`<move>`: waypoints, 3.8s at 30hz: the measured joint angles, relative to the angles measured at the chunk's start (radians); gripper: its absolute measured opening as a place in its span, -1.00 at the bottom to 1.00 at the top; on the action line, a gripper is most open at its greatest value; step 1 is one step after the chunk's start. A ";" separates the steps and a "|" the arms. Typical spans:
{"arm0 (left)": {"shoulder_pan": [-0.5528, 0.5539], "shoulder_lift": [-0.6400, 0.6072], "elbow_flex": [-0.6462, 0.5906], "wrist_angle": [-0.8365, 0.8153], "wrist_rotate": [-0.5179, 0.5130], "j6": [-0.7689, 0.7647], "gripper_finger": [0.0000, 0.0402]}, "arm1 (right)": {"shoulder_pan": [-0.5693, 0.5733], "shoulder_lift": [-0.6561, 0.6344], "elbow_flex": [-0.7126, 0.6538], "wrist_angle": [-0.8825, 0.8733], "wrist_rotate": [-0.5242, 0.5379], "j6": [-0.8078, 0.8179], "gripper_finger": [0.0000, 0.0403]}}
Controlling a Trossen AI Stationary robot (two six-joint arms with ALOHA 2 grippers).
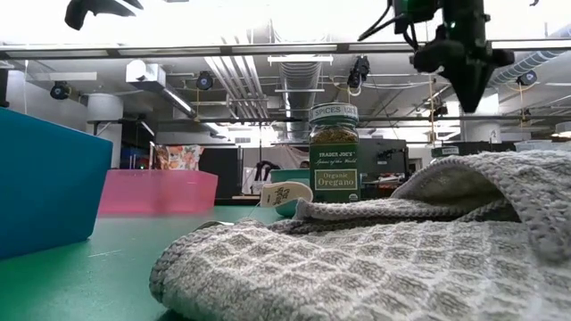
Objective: Sort spices by type
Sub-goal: Put the top middle green seasoning bottle into the blue bin, then put the green seasoning bottle into the blue bin
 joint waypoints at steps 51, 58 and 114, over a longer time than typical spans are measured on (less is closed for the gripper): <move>-0.001 0.014 0.000 0.010 -0.013 -0.054 -0.61 | -0.081 -0.002 -0.118 0.417 0.052 -0.128 -0.95; -0.028 -0.016 0.000 0.010 0.056 -0.154 -0.61 | 0.033 -0.025 0.014 0.420 -0.004 -0.292 -0.95; -0.852 0.323 0.001 0.140 -0.169 -0.142 -0.61 | 0.623 0.347 0.349 0.628 0.031 -0.370 0.59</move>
